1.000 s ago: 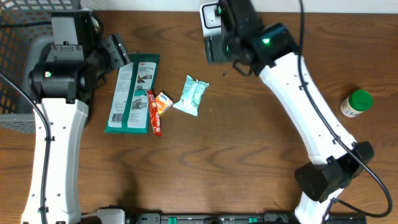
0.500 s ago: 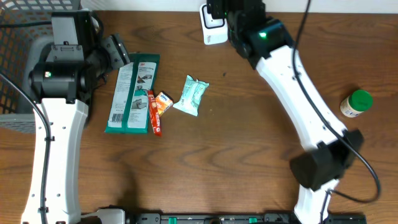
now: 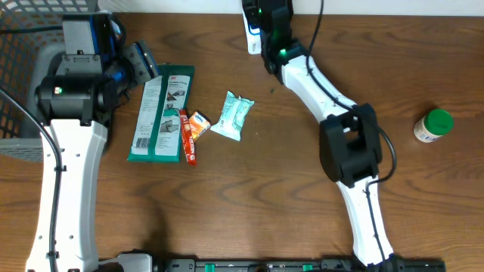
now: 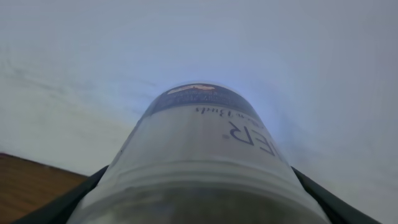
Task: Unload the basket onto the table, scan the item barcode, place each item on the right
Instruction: 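Carry the white jar to the right edge and set it down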
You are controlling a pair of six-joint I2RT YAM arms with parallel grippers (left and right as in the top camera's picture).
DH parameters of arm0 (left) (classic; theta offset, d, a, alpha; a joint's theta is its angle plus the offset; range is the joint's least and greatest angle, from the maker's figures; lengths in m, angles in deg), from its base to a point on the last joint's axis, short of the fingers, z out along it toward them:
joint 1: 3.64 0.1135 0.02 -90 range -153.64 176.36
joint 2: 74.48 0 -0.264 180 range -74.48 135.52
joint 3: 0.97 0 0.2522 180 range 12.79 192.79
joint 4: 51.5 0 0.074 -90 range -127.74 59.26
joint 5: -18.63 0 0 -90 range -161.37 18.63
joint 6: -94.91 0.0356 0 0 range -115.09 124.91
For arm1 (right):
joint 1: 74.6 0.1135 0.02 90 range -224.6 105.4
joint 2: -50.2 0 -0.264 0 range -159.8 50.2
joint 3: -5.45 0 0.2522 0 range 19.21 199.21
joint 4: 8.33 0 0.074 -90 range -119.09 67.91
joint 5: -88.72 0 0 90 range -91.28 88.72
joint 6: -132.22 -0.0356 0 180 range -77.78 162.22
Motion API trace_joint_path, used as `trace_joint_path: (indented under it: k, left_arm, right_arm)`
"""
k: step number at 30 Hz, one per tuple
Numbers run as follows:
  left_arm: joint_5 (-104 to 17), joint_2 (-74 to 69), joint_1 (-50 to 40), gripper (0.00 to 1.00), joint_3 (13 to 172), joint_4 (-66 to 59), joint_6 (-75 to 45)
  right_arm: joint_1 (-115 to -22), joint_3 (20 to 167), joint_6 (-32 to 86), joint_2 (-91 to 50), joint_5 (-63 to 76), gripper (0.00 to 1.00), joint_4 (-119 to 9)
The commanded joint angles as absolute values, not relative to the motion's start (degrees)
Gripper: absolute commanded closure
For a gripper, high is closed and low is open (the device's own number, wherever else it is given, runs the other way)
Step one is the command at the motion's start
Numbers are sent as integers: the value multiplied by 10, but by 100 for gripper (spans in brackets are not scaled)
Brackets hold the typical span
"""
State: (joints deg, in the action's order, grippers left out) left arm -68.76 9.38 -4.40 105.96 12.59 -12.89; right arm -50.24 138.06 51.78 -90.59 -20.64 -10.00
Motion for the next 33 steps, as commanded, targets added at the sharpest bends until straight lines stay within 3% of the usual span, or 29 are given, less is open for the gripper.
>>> trace_joint_path:
  k: [1,6,24,28,33]
  left_arm:
    - [-693,95,-40,23,1064,125,-128]
    - [-693,95,-40,23,1064,125,-128]
    - [-693,95,-40,23,1064,125,-128]
    - [-693,95,-40,23,1064,125,-128]
    - [-693,95,-40,23,1064,125,-128]
  right_arm:
    - [-501,1385,573,-917,-200,99,-79]
    - [-507,1385,573,-946,-141,99,-74]
    - [-522,1386,573,-937,-182,99,-32]
    - [-522,1386,572,-868,-181,99,-100]
    - [-538,1386,570,-749,-180,99,-333]
